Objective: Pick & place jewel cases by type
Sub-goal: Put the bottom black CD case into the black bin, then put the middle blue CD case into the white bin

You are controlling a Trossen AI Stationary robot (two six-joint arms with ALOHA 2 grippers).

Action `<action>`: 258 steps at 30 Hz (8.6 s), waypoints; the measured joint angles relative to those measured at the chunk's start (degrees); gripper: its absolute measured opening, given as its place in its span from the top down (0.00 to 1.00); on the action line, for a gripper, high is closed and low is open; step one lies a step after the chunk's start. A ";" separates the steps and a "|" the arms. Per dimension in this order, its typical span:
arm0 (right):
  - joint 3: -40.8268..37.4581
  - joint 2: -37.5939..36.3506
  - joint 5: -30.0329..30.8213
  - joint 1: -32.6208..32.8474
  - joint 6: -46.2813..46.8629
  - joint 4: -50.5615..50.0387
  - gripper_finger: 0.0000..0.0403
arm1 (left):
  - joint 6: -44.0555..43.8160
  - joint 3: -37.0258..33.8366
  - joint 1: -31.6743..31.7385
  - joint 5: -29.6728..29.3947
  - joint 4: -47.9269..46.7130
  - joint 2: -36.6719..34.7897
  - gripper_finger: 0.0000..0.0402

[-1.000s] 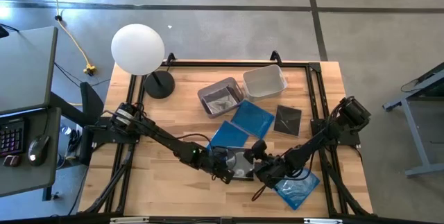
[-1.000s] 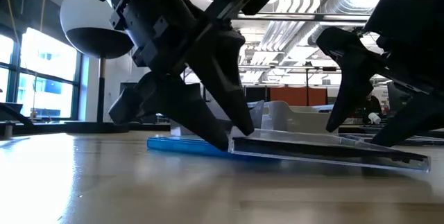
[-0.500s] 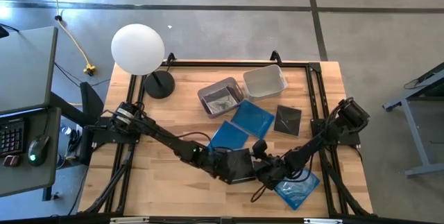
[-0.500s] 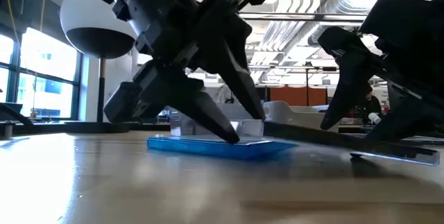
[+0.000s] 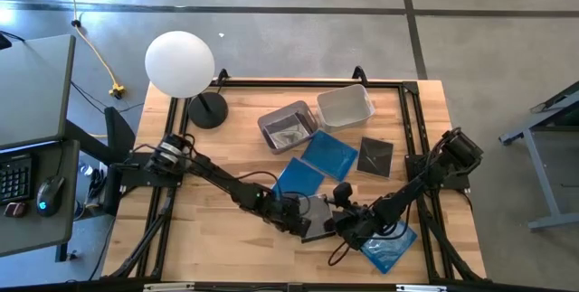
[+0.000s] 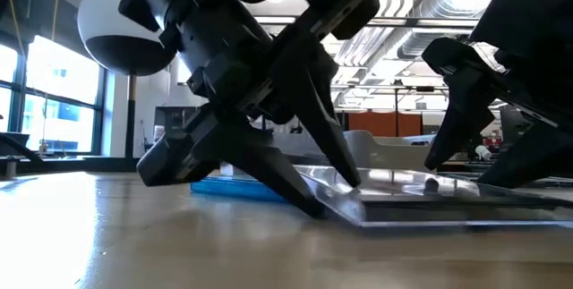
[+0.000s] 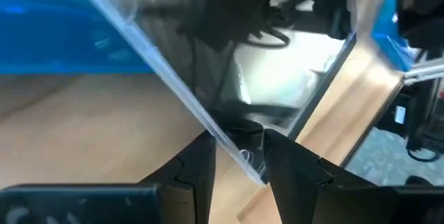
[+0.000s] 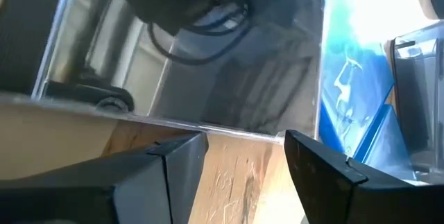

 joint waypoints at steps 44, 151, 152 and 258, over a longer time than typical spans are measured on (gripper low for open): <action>0.19 0.17 8.17 1.49 10.00 -0.10 0.51 | 15.99 0.52 7.80 2.03 3.98 -0.73 0.72; 0.13 -21.66 17.34 11.14 23.60 -6.86 0.51 | 73.39 58.24 18.41 -12.37 -92.71 -9.62 0.62; 0.13 -21.66 17.18 10.88 23.60 -6.89 0.51 | 71.84 59.22 17.90 -14.35 -93.41 -9.78 0.62; 0.15 -11.56 36.32 16.96 3.54 3.73 0.51 | 65.60 20.68 23.14 -9.03 -23.02 -13.08 0.95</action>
